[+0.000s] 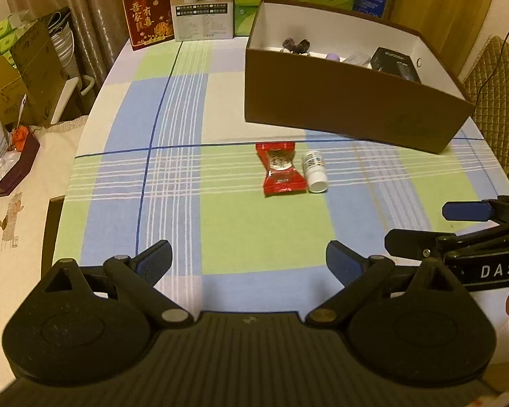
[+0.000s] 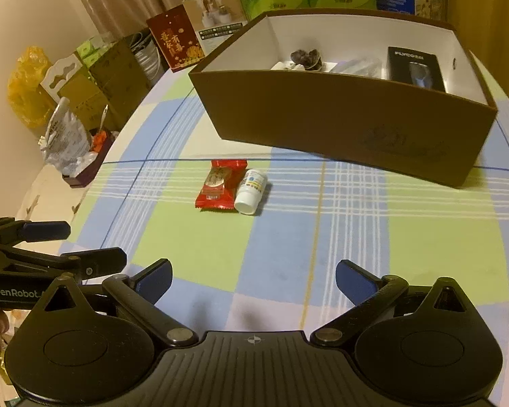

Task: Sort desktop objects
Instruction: 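Withdraw both tools from the box toward the red candy packet and pill bottle, then grasp the red candy packet with the left tool while the right grasps the white pill bottle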

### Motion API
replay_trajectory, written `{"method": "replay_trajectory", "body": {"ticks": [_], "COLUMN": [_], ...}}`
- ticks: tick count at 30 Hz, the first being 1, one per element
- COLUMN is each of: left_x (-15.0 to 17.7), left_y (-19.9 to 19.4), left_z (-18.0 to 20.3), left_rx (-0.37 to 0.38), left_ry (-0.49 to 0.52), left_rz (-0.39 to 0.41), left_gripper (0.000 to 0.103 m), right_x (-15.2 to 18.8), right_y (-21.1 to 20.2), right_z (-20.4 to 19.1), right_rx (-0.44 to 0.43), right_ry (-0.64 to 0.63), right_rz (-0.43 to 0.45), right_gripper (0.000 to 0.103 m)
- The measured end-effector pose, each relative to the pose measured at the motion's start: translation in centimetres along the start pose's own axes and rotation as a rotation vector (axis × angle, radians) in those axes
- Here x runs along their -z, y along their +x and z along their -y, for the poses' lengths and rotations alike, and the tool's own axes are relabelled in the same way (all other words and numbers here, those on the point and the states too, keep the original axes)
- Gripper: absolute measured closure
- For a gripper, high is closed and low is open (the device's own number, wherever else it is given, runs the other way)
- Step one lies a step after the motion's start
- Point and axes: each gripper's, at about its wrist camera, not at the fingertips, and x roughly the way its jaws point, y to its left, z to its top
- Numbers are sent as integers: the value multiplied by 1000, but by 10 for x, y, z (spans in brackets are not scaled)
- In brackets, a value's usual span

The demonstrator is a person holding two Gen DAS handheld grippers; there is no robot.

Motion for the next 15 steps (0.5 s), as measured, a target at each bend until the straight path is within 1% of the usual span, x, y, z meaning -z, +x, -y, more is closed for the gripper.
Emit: {"method": "replay_trajectory", "body": {"ticks": [2, 6, 8, 11, 13, 15], "left_x": [-2, -9, -14, -22, -28, -34], "left_y": [6, 19, 28, 40, 48, 56], "left_z": [-2, -4, -5, -5, -4, -5], "left_rx": [-3, 5, 12, 21, 31, 41], "left_ry": [6, 17, 26, 46, 63, 74], "left_rz": [1, 18, 21, 27, 33, 34], "left_gripper": [8, 9, 11, 14, 19, 19], "right_x": [-3, -9, -11, -15, -18, -22], "right_y": [6, 18, 23, 32, 40, 45], "right_z": [0, 6, 7, 9, 9, 8], "right_rx": [2, 19, 25, 28, 33, 39], "right_ry": [-4, 3, 4, 9, 15, 13], "right_rz": [2, 11, 15, 26, 29, 37], "right_gripper": [15, 29, 40, 48, 50, 51]}}
